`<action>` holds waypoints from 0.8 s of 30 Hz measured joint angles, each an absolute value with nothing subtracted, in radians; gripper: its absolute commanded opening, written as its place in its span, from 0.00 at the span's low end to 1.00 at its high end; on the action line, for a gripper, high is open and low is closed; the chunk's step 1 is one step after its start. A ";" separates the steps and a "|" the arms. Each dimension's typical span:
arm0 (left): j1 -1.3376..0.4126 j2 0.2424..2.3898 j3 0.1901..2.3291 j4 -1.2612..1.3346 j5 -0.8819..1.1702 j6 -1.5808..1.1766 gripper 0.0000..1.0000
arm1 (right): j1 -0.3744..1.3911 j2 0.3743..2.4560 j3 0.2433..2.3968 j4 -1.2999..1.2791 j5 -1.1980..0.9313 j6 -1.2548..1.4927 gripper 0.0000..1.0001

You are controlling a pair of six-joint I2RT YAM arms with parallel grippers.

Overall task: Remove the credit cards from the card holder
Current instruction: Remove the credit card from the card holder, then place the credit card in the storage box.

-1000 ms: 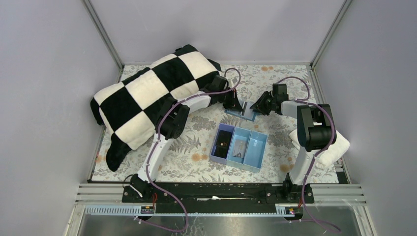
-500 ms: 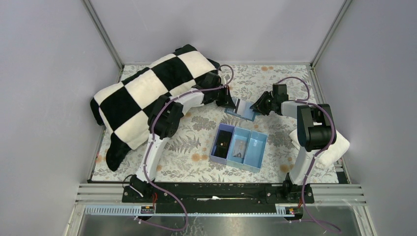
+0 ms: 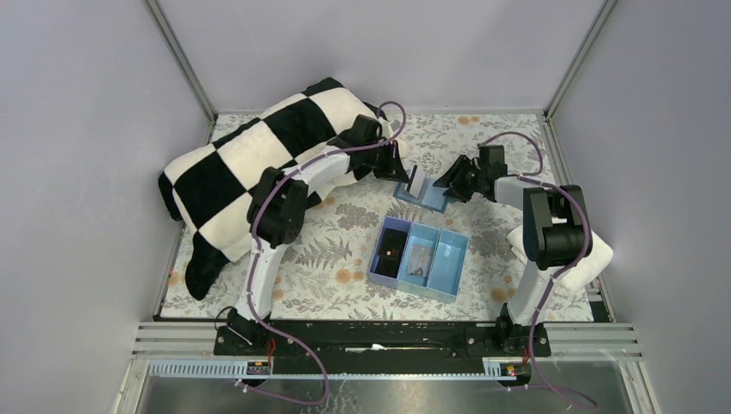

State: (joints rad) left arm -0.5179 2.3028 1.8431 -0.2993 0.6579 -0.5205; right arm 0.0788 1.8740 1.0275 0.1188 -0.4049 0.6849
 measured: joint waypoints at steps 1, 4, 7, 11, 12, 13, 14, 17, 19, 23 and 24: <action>-0.517 2.293 1.843 -0.304 0.661 -0.520 0.00 | 0.079 1.866 1.028 0.120 -0.416 0.685 0.63; -0.511 2.256 1.843 -0.309 0.686 -0.519 0.00 | 0.078 1.835 1.028 0.143 -0.468 0.690 0.70; -0.497 2.211 1.838 -0.302 0.719 -0.524 0.00 | 0.078 1.805 1.020 0.225 -0.548 0.714 0.74; -0.478 2.144 1.794 -0.255 0.776 -0.554 0.00 | 0.078 1.765 0.976 0.384 -0.661 0.778 0.78; -0.474 2.125 1.776 -0.236 0.794 -0.571 0.00 | 0.078 1.758 0.960 0.432 -0.691 0.803 0.78; -0.470 2.110 1.760 -0.215 0.813 -0.587 0.00 | 0.078 1.755 0.948 0.472 -0.717 0.827 0.78; -0.466 2.099 1.748 -0.197 0.828 -0.604 0.00 | 0.078 1.755 0.933 0.529 -0.749 0.863 0.78; -0.459 2.070 1.714 -0.145 0.868 -0.650 0.00 | 0.078 1.755 0.893 0.688 -0.820 0.976 0.72; -0.458 2.055 1.695 -0.116 0.887 -0.673 0.00 | 0.078 1.755 0.876 0.789 -0.859 1.053 0.62; -0.459 2.028 1.659 -0.061 0.910 -0.715 0.00 | 0.078 1.755 0.853 1.003 -0.905 1.210 0.45; -0.459 2.020 1.647 -0.048 0.915 -0.723 0.00 | 0.078 1.755 0.844 1.063 -0.912 1.253 0.41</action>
